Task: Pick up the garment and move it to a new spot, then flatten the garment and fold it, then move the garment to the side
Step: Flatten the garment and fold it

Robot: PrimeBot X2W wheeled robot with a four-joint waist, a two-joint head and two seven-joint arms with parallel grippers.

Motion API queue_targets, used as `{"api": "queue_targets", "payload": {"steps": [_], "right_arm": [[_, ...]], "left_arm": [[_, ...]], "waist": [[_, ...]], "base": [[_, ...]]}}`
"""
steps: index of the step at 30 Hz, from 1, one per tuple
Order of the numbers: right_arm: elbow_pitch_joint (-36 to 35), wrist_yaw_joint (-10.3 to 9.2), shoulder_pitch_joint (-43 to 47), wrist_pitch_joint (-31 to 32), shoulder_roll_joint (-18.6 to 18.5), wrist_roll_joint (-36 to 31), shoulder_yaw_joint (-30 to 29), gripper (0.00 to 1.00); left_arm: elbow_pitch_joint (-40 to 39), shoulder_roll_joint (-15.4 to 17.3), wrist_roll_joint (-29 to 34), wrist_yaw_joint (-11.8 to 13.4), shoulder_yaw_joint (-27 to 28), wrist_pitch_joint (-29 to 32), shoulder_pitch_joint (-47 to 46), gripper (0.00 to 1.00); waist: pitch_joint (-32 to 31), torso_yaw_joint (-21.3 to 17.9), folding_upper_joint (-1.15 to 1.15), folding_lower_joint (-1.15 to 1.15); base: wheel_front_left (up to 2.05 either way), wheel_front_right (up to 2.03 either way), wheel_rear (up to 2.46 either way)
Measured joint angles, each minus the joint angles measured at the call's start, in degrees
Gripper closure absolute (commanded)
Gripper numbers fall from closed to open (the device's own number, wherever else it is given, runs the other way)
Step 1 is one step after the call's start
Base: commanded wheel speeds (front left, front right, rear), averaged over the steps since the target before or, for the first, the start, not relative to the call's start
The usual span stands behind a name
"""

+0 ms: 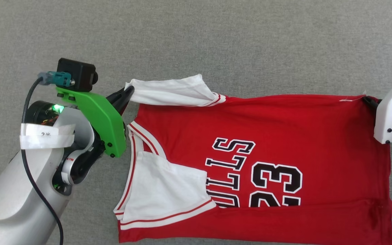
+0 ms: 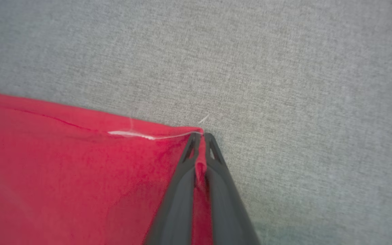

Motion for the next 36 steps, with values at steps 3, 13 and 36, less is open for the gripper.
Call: {"api": "queue_targets", "payload": {"steps": [3, 13, 36], "right_arm": [[-0.09, 0.00, 1.13, -2.87, 0.21, 1.51, -0.75, 1.00], [-3.20, 0.00, 8.20, -13.23, -0.29, 5.63, -2.79, 1.00], [-15.38, 0.00, 31.81, -23.04, -2.88, 11.03, -2.60, 1.00]], "left_arm": [[0.64, -0.01, -0.22, 0.02, 0.26, -0.83, 0.91, 1.00], [-0.21, 0.25, -1.25, 1.83, 0.99, -2.21, 6.73, 1.00], [-3.76, 2.88, -4.86, 4.77, -0.73, -2.90, 25.44, 1.00]], "waist": [[-1.35, -0.26, 0.00, 0.00], [-6.77, -0.91, 0.00, 0.00], [-16.03, 0.04, 0.00, 0.00]], "base": [[0.00, 0.00, 0.00], [0.00, 0.00, 0.00], [0.00, 0.00, 0.00]]}}
